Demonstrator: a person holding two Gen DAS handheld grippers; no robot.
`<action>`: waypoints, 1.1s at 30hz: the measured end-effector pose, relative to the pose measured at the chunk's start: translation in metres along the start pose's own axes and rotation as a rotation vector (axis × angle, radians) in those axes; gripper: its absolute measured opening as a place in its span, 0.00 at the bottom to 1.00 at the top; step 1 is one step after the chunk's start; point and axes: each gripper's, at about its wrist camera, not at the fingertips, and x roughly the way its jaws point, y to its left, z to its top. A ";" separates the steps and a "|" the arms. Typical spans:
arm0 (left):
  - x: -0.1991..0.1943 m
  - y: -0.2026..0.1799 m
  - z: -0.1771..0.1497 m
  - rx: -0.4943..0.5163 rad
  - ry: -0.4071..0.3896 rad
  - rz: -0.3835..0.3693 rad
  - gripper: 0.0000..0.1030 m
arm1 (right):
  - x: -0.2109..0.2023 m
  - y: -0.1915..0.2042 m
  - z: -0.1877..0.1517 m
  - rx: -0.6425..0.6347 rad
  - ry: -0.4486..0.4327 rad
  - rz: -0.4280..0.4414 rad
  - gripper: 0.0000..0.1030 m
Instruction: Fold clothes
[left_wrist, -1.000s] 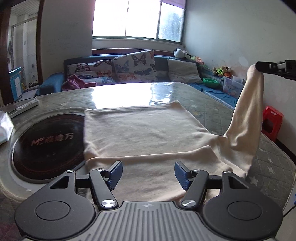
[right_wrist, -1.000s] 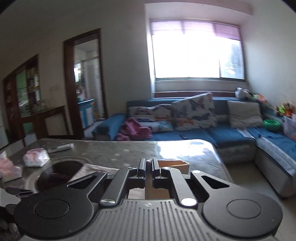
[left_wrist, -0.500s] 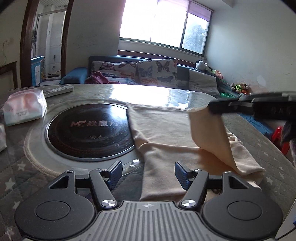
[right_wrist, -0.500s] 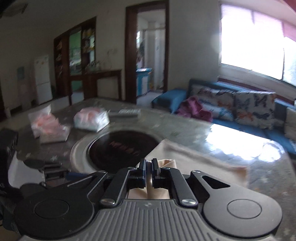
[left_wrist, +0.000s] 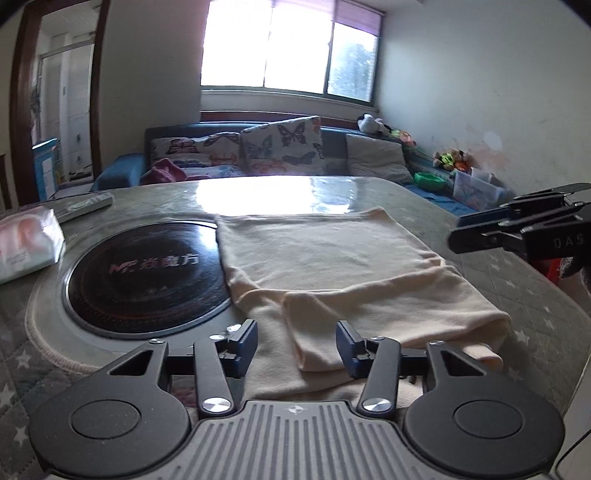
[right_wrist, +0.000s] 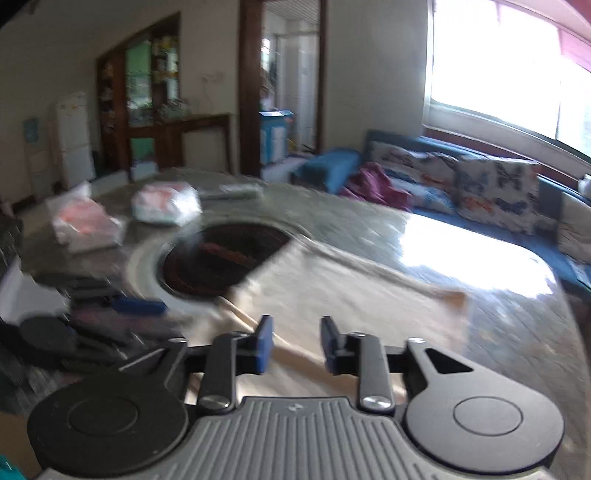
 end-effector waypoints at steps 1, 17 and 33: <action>0.004 -0.001 0.000 0.006 0.009 0.002 0.48 | -0.003 -0.007 -0.007 0.002 0.012 -0.029 0.35; 0.022 -0.018 0.003 0.104 0.063 0.070 0.06 | -0.021 -0.043 -0.094 0.054 0.114 -0.162 0.62; 0.026 -0.021 0.003 0.098 0.099 0.071 0.24 | -0.022 -0.048 -0.104 0.094 0.090 -0.209 0.71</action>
